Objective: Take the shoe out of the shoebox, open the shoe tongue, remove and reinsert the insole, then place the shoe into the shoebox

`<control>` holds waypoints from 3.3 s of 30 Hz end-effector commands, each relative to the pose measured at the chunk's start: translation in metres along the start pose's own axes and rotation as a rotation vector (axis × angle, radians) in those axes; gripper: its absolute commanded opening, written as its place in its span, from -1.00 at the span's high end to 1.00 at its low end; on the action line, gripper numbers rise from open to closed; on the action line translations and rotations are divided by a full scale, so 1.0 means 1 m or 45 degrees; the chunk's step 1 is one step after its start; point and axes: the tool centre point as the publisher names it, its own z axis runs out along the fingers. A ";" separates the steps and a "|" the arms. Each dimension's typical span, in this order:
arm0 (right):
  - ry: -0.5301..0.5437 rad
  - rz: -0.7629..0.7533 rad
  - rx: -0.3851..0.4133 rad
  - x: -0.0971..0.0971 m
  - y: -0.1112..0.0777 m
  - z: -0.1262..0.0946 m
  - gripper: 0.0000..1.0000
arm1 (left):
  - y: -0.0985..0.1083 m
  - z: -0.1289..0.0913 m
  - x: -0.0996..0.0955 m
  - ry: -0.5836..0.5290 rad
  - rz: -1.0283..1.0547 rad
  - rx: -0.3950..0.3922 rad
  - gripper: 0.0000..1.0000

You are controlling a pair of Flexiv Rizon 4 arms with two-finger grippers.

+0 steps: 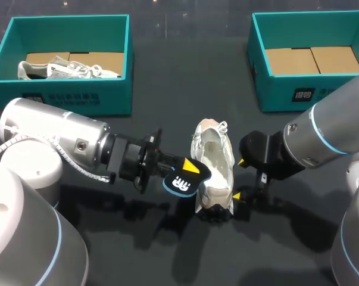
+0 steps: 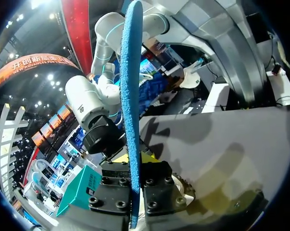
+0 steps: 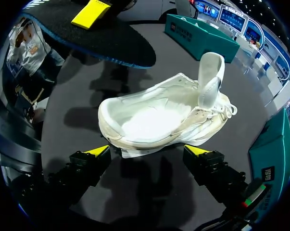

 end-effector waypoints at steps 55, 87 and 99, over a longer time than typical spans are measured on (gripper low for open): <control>-0.023 -0.010 0.025 -0.005 -0.006 0.000 -1.00 | 0.020 0.059 -0.013 -0.145 -0.285 0.111 1.00; -0.023 -0.010 0.025 -0.005 -0.006 0.000 -1.00 | 0.044 0.060 -0.017 -0.297 -0.454 -0.011 1.00; -0.023 -0.010 0.025 -0.005 -0.006 0.000 -1.00 | 0.056 0.059 -0.016 -0.355 -0.456 -0.013 1.00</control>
